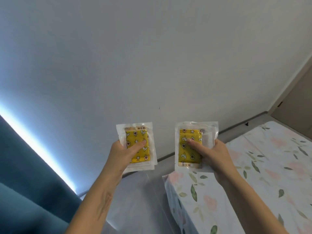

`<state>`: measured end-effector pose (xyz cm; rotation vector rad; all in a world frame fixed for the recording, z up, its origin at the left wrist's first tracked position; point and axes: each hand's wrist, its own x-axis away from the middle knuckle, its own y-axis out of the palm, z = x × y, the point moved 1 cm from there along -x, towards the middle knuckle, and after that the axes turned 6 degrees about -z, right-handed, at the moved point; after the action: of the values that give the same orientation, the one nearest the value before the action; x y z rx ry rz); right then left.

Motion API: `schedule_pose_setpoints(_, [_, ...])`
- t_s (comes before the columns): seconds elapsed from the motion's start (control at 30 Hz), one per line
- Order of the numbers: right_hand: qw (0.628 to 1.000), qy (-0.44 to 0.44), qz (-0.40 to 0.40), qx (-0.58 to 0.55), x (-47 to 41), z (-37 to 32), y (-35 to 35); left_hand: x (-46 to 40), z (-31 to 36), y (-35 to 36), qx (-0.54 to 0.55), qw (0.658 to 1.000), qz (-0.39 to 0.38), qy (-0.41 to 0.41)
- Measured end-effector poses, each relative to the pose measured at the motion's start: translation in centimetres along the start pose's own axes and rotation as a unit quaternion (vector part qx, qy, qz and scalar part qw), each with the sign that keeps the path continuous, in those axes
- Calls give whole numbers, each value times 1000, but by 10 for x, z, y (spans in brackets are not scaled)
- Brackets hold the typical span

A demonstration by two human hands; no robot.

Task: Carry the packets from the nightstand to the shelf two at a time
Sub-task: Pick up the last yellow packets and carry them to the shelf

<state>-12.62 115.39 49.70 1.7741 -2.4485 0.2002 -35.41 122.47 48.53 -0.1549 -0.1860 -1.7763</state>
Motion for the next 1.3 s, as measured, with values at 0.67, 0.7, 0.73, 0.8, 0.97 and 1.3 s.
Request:
schedule_pose_setpoints(0.67, [974, 83, 212, -19, -235, 4, 59, -308, 43, 1, -78, 971, -218, -53])
schedule_pose_setpoints(0.7, [972, 85, 220, -21, -248, 4, 52, -323, 45, 11, -79, 969, -230, -53])
schedule_pose_setpoints(0.73, [970, 87, 226, -23, -260, 4, 44, -338, 46, 23, -81, 966, -241, -53])
schedule_pose_setpoints(0.8, [966, 94, 240, -23, -283, 3, 26, -364, 49, 49, -90, 960, -260, -56])
schedule_pose_setpoints(0.97, [952, 102, 287, -32, -333, -5, -33, -428, 62, 118, -96, 951, -289, -57])
schedule_pose_setpoints(1.3, [937, 94, 331, -64, -390, -19, -119, -505, 82, 228, -110, 931, -342, -64])
